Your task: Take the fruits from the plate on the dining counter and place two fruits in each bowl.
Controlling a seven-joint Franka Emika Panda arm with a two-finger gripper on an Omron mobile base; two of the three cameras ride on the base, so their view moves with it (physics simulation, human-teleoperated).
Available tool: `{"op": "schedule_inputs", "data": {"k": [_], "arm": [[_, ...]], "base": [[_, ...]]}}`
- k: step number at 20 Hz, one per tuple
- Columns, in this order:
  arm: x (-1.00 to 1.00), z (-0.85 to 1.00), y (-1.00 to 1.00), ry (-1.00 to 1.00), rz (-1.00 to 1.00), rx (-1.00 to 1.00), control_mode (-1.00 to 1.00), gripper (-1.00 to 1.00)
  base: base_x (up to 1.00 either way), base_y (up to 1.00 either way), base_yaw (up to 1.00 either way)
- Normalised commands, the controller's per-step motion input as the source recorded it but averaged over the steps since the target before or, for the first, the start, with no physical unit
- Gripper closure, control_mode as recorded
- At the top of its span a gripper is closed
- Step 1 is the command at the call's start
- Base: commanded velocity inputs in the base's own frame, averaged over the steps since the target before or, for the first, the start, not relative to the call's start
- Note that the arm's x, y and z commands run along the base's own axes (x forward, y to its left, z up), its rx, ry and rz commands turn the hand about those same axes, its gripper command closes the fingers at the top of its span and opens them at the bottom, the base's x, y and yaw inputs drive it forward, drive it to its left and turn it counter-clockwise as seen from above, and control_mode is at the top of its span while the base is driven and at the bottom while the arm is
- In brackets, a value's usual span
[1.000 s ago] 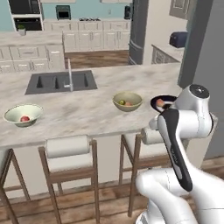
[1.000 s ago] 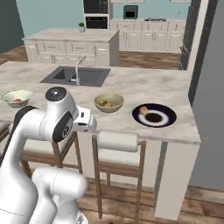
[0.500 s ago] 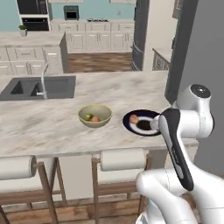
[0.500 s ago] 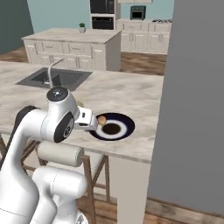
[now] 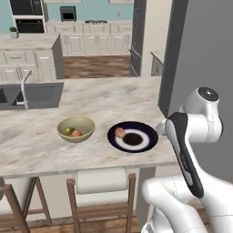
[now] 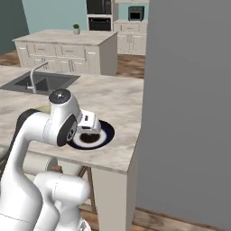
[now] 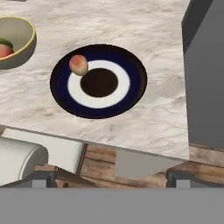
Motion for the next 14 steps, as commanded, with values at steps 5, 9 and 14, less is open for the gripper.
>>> {"op": "schedule_inputs", "data": {"k": [5,9,14], "arm": [[0.00,0.00,0.00,0.00,0.00,0.00,1.00,-1.00],[0.00,0.00,0.00,0.00,0.00,0.00,1.00,-1.00],[0.00,0.00,0.00,0.00,0.00,0.00,1.00,-1.00]], "base": [[0.48,0.18,-0.08],[0.00,0.00,0.00],[0.01,0.01,0.00]]}}
